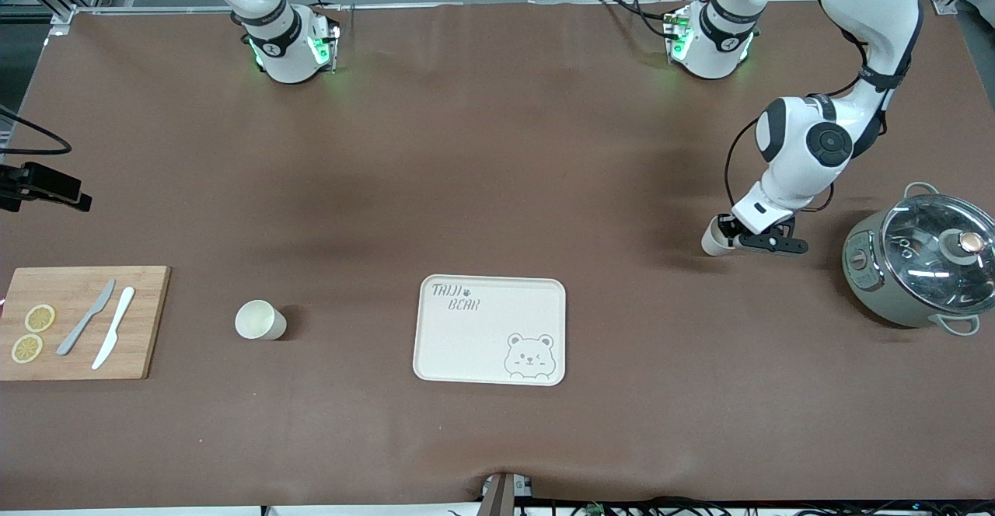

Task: Place white IKEA cup upright on tray with both arms
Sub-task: 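Carry the cup with the left gripper over the bear tray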

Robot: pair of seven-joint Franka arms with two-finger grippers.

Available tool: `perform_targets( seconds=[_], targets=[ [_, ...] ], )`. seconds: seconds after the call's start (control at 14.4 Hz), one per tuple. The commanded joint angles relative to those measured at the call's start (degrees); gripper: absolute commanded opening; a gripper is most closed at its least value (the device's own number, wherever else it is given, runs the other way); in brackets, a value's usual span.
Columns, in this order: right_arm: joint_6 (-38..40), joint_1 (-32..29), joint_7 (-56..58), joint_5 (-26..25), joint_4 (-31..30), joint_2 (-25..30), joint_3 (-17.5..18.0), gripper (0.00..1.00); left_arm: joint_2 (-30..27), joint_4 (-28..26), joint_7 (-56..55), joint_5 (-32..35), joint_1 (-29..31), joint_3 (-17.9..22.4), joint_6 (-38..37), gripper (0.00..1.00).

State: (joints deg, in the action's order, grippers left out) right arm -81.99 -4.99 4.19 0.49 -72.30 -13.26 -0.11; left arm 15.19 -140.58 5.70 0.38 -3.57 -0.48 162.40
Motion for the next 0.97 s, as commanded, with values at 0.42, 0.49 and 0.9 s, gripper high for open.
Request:
perform_targets(
  seconds=[0.42, 0.49, 0.9],
  targets=[
    [0.5, -0.5, -0.1, 0.7, -0.5, 0.8, 0.3, 1.0, -1.5, 5.3, -3.4, -0.4, -0.6, -0.9, -4.8, 0.0],
    [0.4, -0.5, 0.0, 0.7, -0.6, 0.7, 0.3, 1.0, -1.4, 8.9, -5.2, -0.4, -0.7, -2.1, -10.2, 0.0],
    [-1.2, -0.8, 0.2, 0.7, -0.5, 0.6, 0.1, 1.0, 3.1, 28.8, -26.6, -0.4, -1.5, -12.2, -28.1, 0.0]
  ],
)
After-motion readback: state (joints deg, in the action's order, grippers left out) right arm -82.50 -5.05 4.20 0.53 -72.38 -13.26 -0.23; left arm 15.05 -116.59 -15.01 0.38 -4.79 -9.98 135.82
